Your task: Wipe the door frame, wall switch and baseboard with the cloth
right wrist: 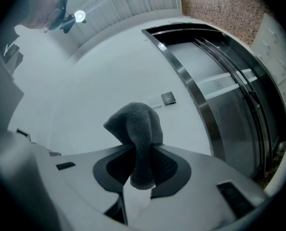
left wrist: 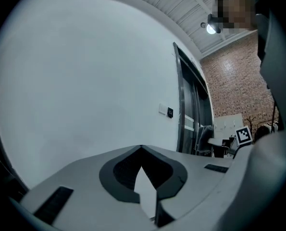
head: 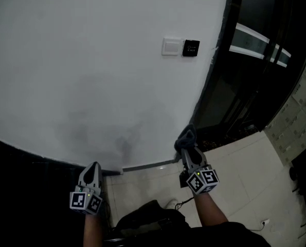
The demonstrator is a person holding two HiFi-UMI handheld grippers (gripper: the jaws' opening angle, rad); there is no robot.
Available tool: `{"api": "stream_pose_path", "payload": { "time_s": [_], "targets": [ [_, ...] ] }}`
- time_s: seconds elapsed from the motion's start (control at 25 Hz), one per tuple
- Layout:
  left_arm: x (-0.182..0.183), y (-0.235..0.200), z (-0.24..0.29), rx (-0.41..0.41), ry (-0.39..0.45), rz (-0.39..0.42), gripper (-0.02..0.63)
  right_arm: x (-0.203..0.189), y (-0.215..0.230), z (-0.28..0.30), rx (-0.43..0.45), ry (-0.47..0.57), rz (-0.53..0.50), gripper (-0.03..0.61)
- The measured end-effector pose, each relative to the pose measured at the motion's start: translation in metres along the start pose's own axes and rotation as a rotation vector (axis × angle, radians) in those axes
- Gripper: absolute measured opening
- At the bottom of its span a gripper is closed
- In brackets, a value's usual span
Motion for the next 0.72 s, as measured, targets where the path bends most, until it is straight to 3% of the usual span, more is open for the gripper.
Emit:
{"api": "stream_pose_path", "payload": {
  "time_s": [0.2, 0.48, 0.72],
  "targets": [
    [0.0, -0.014, -0.011, 0.055, 0.001, -0.017, -0.009, -0.004, -0.001, 0.003, 0.0, -0.015, -0.004, 0.084],
    [0.01, -0.024, -0.025, 0.066, 0.009, -0.004, -0.009, -0.023, -0.005, 0.012, -0.022, -0.02, 0.05, 0.084],
    [0.006, -0.038, -0.041, 0.126, 0.015, -0.068, -0.009, -0.037, -0.01, 0.015, -0.031, -0.028, 0.107, 0.084]
  ]
}}
Point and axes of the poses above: the fingertips, and each gripper's own axes: z forward along the fingers, y to its right, x out of its top, the point moved 7 cm from there along -z, backward along the fingers, and after that the axes turned 1 degree about z, right-handed, at the moved point
